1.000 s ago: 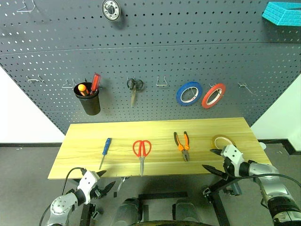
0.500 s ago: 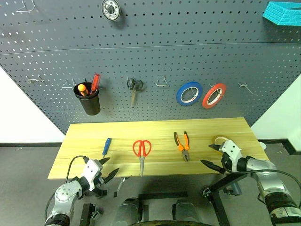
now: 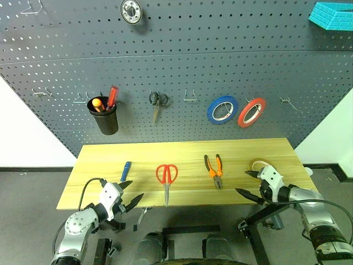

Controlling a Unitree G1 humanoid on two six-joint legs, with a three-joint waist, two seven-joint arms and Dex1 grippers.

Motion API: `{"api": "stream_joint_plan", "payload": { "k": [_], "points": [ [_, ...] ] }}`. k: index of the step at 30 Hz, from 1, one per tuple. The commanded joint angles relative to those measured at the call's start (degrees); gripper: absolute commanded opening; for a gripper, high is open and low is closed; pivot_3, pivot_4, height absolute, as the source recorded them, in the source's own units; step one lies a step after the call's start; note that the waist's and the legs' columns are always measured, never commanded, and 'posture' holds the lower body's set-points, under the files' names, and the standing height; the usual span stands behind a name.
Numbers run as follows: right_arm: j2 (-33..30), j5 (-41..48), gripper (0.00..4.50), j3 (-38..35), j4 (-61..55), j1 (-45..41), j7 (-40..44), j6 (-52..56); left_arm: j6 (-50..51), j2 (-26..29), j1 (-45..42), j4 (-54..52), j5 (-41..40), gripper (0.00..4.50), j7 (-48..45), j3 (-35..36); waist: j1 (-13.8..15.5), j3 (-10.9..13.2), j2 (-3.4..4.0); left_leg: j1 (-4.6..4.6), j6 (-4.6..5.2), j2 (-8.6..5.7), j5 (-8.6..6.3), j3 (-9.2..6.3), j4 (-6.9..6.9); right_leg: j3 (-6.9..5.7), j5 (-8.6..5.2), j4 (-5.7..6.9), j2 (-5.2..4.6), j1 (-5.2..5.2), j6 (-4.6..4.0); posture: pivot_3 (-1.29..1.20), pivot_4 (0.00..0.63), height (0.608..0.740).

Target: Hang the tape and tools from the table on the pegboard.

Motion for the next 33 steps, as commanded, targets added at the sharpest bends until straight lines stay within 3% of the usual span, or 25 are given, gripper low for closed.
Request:
{"api": "stream_joint_plan", "payload": {
  "k": [1,10,20,33],
  "points": [
    [0.07,0.11,4.5,-0.52,0.47,-1.33,0.02,-1.6,2.47,0.87,0.53,-4.77,-0.96,3.55,0.63,0.32,-0.09,0.0,0.0,0.0,0.0,0.0,0.0,0.0,0.0,0.0,0.0,0.0,0.0,0.0,0.0,-0.05,0.033,0.725],
    [0.06,-0.46,4.5,-0.51,3.49,-2.36,-0.16,-3.41,8.87,1.27,2.05,-13.04,-1.42,3.55,1.83,0.07,-0.14,0.01,0.0,0.0,0.0,0.0,0.0,0.01,0.0,0.01,0.0,0.0,-0.01,0.0,-0.01,-0.05,0.031,0.725],
    [0.43,-1.71,4.5,-0.58,7.9,-5.69,-3.23,-2.79,9.55,0.7,1.96,-12.3,-1.77,3.55,0.5,-0.89,-0.23,0.04,0.01,0.0,0.0,0.0,0.0,0.03,0.0,0.02,0.0,-0.02,-0.01,0.0,-0.02,-0.05,0.033,0.725],
    [1.08,-9.41,4.5,2.38,23.45,-22.45,-13.94,11.99,12.19,-3.93,-17.26,2.94,2.97,3.55,-6.86,-11.54,-0.2,0.17,0.03,0.01,0.07,-0.2,0.05,0.0,0.0,0.0,0.02,-0.02,0.01,0.0,-0.01,-0.05,0.051,0.725]
  ]
}}
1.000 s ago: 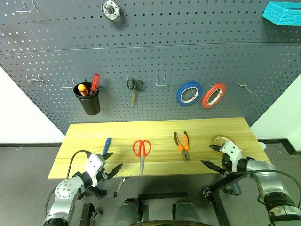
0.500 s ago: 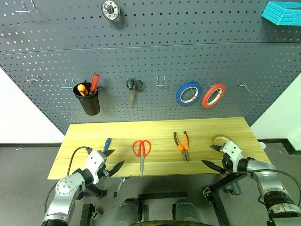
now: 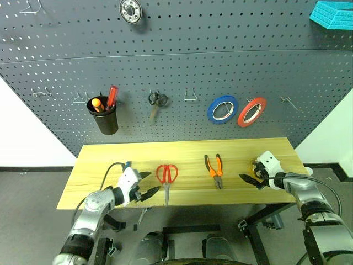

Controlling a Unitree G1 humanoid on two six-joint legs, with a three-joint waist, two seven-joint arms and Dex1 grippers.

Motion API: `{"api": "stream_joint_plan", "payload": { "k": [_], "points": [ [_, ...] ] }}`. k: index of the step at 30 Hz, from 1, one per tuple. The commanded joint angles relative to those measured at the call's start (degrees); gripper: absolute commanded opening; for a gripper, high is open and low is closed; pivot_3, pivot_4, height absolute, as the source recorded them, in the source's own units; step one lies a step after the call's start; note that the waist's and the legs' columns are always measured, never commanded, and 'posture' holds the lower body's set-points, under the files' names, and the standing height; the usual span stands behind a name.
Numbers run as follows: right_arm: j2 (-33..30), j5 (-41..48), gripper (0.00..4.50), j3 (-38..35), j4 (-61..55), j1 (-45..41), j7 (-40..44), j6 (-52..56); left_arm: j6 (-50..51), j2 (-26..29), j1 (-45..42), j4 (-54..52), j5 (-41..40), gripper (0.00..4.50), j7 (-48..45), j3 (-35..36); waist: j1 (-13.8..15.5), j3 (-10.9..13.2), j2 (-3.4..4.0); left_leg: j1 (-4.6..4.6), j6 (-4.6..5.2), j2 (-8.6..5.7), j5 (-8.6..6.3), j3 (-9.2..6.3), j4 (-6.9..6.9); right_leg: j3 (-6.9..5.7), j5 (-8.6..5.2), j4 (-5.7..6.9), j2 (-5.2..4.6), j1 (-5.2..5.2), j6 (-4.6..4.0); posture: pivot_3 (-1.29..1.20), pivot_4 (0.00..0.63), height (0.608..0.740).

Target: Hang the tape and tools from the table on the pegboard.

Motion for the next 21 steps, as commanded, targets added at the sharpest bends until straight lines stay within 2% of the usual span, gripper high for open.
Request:
{"api": "stream_joint_plan", "payload": {
  "k": [1,4,8,14,21],
  "points": [
    [0.14,-1.29,4.5,0.21,2.23,-3.4,-2.0,1.62,0.6,-0.97,-3.75,2.11,1.56,3.55,-1.17,-2.19,-0.12,0.01,-0.02,0.0,0.01,-0.02,0.01,-0.02,0.0,0.0,0.0,0.0,0.02,0.0,0.0,-0.05,0.051,0.725],
    [0.71,-2.66,4.5,0.74,6.19,-6.79,-4.77,5.75,2.47,-4.48,-9.57,3.4,1.38,3.55,-3.76,-4.82,-0.15,0.21,-0.08,0.0,0.08,0.0,0.05,-0.01,-0.03,0.0,0.01,0.0,0.08,0.0,0.02,-0.05,0.058,0.725],
    [1.34,-4.48,4.5,1.76,8.81,-8.51,-6.2,7.89,3.16,-5.9,-12.74,3.18,2.17,3.55,-6.97,-7.45,-0.28,0.53,-0.22,0.0,0.09,0.0,0.06,0.01,0.02,0.0,0.01,0.01,0.09,0.09,0.02,-0.06,0.064,0.725],
    [2.17,-6.35,4.5,2.53,11.04,-10.12,-8.36,9.3,4.5,-6.82,-14.46,2.53,2.76,3.55,-9.01,-10.0,-0.65,0.95,-0.19,0.0,0.13,0.01,0.08,0.0,-0.09,0.04,0.06,0.02,0.13,0.17,0.13,-0.06,0.066,0.725],
    [3.06,-6.9,4.5,1.88,12.82,-11.42,-8.95,12.25,6.77,-7.37,-14.04,0.83,2.15,3.55,-8.74,-9.59,-1.53,1.15,-0.21,0.0,0.13,0.01,0.09,-0.02,-0.02,0.03,0.08,0.04,0.13,0.22,0.16,-0.06,0.061,0.725]
  ]
}}
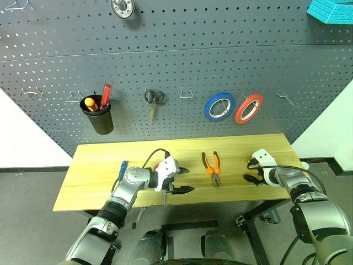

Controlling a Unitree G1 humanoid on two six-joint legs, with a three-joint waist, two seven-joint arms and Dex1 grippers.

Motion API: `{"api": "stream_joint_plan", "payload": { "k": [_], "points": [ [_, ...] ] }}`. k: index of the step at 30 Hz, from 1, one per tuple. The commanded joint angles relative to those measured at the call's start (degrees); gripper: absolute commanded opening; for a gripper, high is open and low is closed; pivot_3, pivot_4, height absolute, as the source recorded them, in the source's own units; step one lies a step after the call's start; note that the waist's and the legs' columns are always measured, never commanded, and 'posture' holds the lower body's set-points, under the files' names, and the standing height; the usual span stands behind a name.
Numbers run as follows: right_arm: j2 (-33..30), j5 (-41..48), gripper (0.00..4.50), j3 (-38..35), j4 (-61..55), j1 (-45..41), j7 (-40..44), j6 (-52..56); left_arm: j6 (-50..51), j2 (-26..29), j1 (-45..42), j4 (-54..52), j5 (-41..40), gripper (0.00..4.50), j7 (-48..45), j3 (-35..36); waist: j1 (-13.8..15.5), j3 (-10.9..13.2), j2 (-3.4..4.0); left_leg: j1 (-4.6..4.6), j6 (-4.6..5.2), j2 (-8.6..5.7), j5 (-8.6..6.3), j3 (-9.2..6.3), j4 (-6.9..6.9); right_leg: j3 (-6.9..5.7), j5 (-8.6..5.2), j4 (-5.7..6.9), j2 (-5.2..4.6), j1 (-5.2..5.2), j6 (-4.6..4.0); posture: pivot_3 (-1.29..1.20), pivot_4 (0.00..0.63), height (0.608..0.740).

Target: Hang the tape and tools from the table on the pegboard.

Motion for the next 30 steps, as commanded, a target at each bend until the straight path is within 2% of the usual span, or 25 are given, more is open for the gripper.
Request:
{"api": "stream_joint_plan", "payload": {
  "k": [1,6,12,26,30],
  "points": [
    [0.54,0.12,4.5,-0.8,0.72,-1.93,0.22,1.93,0.71,0.12,-0.5,-2.76,-0.78,3.55,0.37,0.72,-0.11,0.0,0.0,0.0,0.0,0.0,0.0,0.0,0.0,0.0,0.0,0.0,0.0,0.0,0.01,-0.06,0.06,0.725],
    [1.2,1.11,4.5,-1.93,1.44,-2.84,2.2,6.29,2.0,0.69,0.71,-5.11,-1.7,3.55,1.11,1.72,-0.22,0.0,0.01,0.0,0.0,0.01,0.0,-0.01,0.0,0.01,0.03,0.03,0.02,-0.01,0.06,-0.05,0.057,0.725],
    [1.82,-0.01,4.5,-1.87,1.69,-3.33,1.22,6.76,3.62,2.74,2.86,-8.86,-2.84,3.55,1.86,2.98,-0.13,0.01,0.01,0.01,0.0,0.01,0.01,-0.05,0.02,0.0,0.04,0.09,0.05,-0.01,0.07,-0.02,0.062,0.725],
    [3.78,-0.35,4.5,-2.12,2.0,-2.79,1.19,6.51,13.13,8.02,14.61,-27.7,-7.71,3.55,5.87,6.48,0.65,1.37,-0.13,0.06,-0.01,0.13,0.0,-0.12,0.02,0.02,-0.07,0.16,0.09,-0.02,-0.14,0.02,0.113,0.725],
    [3.98,-0.27,3.63,-2.47,2.07,-2.55,1.09,6.75,14.54,8.56,15.68,-29.76,-8.35,3.58,6.84,6.67,1.32,1.64,-0.27,0.08,-0.01,0.16,-0.01,-0.12,0.02,0.03,-0.07,0.16,0.13,-0.13,-0.16,0.02,0.114,0.725]
  ]
}}
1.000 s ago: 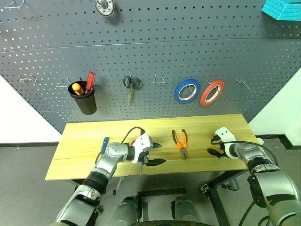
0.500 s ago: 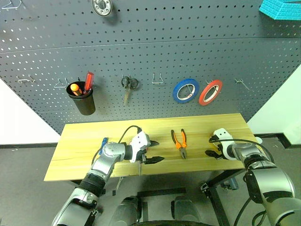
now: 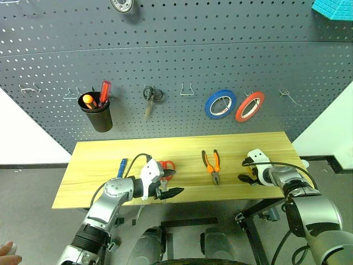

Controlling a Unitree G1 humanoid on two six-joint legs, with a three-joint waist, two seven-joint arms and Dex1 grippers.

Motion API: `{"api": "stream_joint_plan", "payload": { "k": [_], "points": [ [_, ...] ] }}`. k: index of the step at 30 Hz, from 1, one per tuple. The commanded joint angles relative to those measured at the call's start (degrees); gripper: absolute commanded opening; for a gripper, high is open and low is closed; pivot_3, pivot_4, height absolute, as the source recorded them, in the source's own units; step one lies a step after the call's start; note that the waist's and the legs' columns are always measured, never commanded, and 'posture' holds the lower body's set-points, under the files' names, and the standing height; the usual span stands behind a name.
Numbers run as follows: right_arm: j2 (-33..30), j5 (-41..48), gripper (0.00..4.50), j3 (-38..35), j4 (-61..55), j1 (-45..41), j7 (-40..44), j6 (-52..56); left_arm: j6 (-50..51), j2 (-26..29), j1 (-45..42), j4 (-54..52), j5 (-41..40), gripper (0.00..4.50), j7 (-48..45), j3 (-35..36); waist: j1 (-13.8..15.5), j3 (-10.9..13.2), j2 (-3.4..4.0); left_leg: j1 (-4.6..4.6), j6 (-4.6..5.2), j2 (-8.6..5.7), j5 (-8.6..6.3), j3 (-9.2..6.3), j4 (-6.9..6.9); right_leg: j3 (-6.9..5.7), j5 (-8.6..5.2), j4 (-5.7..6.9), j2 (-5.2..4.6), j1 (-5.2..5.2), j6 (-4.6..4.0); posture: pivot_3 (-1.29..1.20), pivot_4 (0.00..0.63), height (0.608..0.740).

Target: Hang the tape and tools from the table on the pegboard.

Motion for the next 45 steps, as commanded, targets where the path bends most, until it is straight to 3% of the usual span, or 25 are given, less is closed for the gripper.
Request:
{"api": "stream_joint_plan", "payload": {
  "k": [1,9,10,17,23,27,31,32,35,39,45],
  "points": [
    [0.94,0.39,3.3,-0.73,0.18,0.04,0.38,0.49,1.04,0.63,0.22,-3.44,-1.63,3.58,0.86,1.24,0.25,0.06,-0.03,0.0,-0.01,0.01,0.0,0.0,0.0,0.0,0.0,0.0,0.0,-0.02,-0.01,0.02,0.113,0.725],
    [1.09,1.27,0.6,-1.98,-0.05,0.09,1.15,1.02,1.26,0.92,-1.48,-2.2,-2.61,3.58,1.29,1.84,0.22,0.08,-0.04,0.01,-0.07,0.0,-0.04,0.01,0.01,0.0,0.0,-0.03,0.0,-0.01,-0.02,0.0,0.1,0.725],
    [1.09,1.46,0.46,-2.18,-0.11,0.07,1.23,1.05,1.12,0.91,-1.61,-1.97,-2.61,3.58,1.32,1.8,0.21,0.08,-0.04,0.01,-0.07,0.0,-0.04,0.01,0.01,0.0,0.0,-0.03,0.01,-0.01,-0.02,0.0,0.099,0.725],
    [-0.96,-0.23,0.46,-1.21,-2.92,0.87,-2.15,-6.41,-2.19,-0.13,-2.24,-0.24,-1.77,3.58,2.84,1.83,0.16,0.07,-0.03,0.01,-0.06,-0.01,-0.03,0.05,0.0,0.01,0.01,-0.04,0.01,-0.03,-0.01,-0.01,0.081,0.725],
    [-6.62,-6.64,0.46,2.8,-18.87,11.45,-15.83,-27.09,-11.32,-3.82,-3.34,2.76,-1.51,3.58,7.01,3.58,0.66,0.13,0.15,-0.01,-0.06,-0.1,-0.02,0.15,0.02,0.08,0.01,-0.06,-0.07,-0.08,0.02,-0.05,0.07,0.725],
    [-10.46,-11.77,0.46,3.06,-32.89,20.71,-25.8,-31.98,-16.65,-6.86,-5.56,6.32,-1.43,3.58,7.49,3.9,0.37,0.11,0.15,-0.08,-0.04,-0.08,-0.01,0.25,-0.02,0.09,0.04,-0.08,-0.09,-0.08,0.13,-0.09,0.06,0.725],
    [-12.77,-16.23,0.46,3.66,-38.5,24.13,-31.72,-32.8,-19.37,-8.55,-7.29,9.14,-1.6,3.58,7.58,4.07,-0.1,0.06,0.22,-0.11,-0.03,-0.09,0.0,0.47,0.04,0.16,0.04,-0.07,-0.09,-0.04,0.06,-0.12,0.048,0.725],
    [-15.27,-20.77,0.46,4.13,-40.78,24.96,-36.65,-33.53,-20.95,-9.61,-9.06,10.85,-1.84,3.58,7.28,4.1,-0.23,0.05,0.24,-0.11,-0.02,-0.07,0.0,0.51,0.1,0.18,0.04,-0.05,-0.08,-0.03,0.03,-0.13,0.046,0.725],
    [-20.12,-29.53,0.46,5.31,-43.94,25.04,-46.17,-33.44,-24.79,-11.71,-12.46,14.46,-2.23,3.58,6.39,4.15,0.14,0.0,0.36,-0.12,-0.02,-0.1,0.01,0.54,0.27,0.19,0.05,0.04,-0.1,-0.12,0.04,-0.14,0.041,0.725],
    [-22.64,-34.01,0.46,6.98,-41.3,21.36,-51.8,-32.67,-27.34,-12.94,-14.02,16.63,-3.09,3.58,4.91,4.11,-0.32,-0.11,0.28,-0.11,-0.02,-0.07,0.01,0.59,0.35,0.19,0.07,0.06,-0.08,0.04,0.03,-0.14,0.036,0.725],
    [-22.89,-32.26,0.46,8.56,-31.09,11.77,-50.36,-35.9,-27.93,-13.6,-13.91,16.8,-3.43,3.58,4.26,4.1,-1.39,-0.12,0.3,-0.12,0.02,-0.06,0.04,0.58,0.33,0.19,0.15,0.07,-0.05,0.04,0.17,-0.13,0.032,0.725]
  ]
}}
